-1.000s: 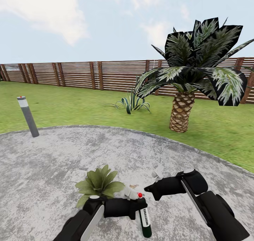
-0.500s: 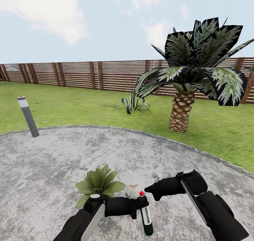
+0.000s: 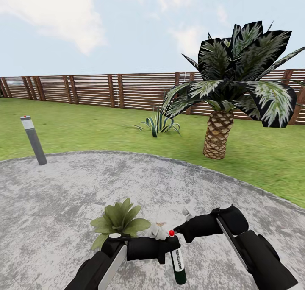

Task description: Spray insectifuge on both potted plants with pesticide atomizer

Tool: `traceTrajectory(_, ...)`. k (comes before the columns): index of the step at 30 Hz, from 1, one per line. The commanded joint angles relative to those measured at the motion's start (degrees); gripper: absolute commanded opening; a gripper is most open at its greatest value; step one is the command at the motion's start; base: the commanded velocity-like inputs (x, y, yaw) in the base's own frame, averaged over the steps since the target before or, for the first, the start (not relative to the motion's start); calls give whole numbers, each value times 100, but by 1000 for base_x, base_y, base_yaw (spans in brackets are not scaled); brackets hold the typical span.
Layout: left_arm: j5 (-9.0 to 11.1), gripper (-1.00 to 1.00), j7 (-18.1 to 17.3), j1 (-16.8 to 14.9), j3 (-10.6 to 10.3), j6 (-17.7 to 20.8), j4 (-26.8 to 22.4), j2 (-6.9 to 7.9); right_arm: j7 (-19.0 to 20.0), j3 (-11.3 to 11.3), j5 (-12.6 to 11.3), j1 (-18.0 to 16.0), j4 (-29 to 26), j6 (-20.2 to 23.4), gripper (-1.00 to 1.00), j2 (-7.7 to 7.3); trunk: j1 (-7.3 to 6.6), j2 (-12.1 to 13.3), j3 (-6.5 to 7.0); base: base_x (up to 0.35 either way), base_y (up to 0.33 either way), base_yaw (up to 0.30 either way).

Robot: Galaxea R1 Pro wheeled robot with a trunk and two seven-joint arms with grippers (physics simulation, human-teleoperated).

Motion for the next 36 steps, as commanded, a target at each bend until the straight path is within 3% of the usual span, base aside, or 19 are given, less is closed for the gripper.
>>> traceTrajectory(1, 47, -100, 10, -4, -4, 55, 1, 0, 48, 6, 56, -5, -5, 15, -100, 2, -1, -3, -6, 0, 0, 0)
traceTrajectory(8, 44, -100, 22, -4, 4, 73, 42, -10, 48, 313, 53, -3, -17, 22, -100, 20, -1, -3, -6, 0, 0, 0)
traceTrajectory(17, 35, -100, 13, -4, -2, 77, 5, -75, 56, 311, 56, -10, -14, 23, -100, 16, -1, -3, -6, 0, 0, 0)
traceTrajectory(22, 15, -100, 116, -2, 143, 48, 70, 5, 8, 243, 52, -16, -37, -32, -100, -10, -1, -3, -6, 0, 0, 0)
traceTrajectory(32, 27, -100, 853, 72, 311, 31, 78, 375, -1116, -121, 41, -23, -57, -152, -100, -1, -1, -3, -6, 0, 0, 0)
traceTrajectory(33, 36, -100, 1063, 86, 383, 31, 76, 396, -1144, -246, 38, -28, -63, -190, 100, -18, -1, -3, -6, 0, 0, 0)
traceTrajectory(36, 66, -100, 1776, 107, 498, 31, 75, 390, -1199, -765, 49, -45, -98, -261, 100, -18, -1, -3, -6, 0, 0, 0)
